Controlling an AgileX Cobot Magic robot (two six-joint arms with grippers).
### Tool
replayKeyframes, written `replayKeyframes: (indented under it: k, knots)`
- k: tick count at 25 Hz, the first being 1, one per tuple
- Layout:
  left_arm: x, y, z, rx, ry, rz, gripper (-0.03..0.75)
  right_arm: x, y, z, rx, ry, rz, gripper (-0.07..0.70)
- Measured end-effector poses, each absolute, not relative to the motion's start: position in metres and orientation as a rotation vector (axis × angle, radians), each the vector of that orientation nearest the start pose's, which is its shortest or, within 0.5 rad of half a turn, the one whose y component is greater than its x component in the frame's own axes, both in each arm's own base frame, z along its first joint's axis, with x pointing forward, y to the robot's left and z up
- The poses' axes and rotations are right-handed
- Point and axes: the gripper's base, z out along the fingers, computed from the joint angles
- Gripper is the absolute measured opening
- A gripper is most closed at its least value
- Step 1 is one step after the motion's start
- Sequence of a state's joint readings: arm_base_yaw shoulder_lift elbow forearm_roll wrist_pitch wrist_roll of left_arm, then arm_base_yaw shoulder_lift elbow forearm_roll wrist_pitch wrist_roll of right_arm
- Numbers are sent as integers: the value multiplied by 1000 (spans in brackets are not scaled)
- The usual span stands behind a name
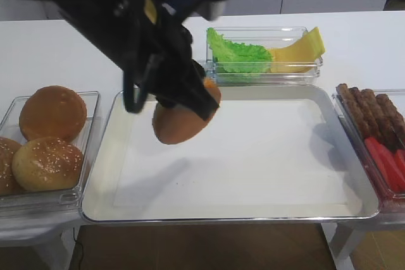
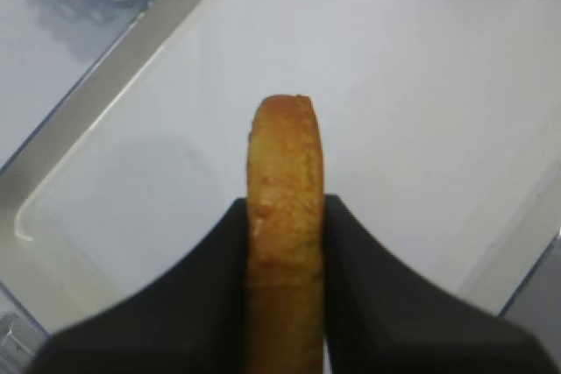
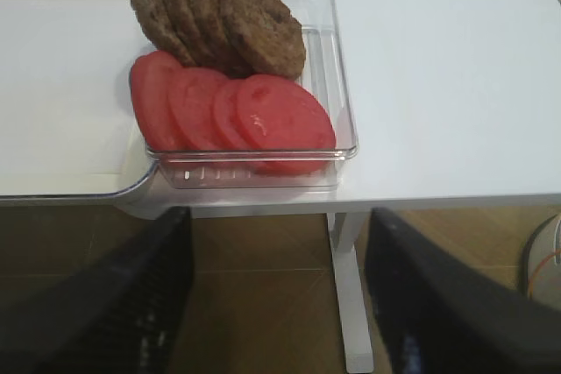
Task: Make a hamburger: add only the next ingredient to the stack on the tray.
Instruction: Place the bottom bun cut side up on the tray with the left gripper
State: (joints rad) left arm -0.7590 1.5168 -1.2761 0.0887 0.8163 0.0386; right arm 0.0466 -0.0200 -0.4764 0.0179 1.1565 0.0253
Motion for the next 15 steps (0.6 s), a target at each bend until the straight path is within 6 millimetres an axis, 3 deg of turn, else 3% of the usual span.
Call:
replayKeyframes:
  k: [7, 15]
  knots:
    - [231, -266, 284, 1095, 2238, 26, 158, -10, 1, 263, -27, 2144, 62, 467]
    - [223, -294, 277, 1136, 2030, 199, 158, -10, 1, 263, -27, 2144, 62, 467]
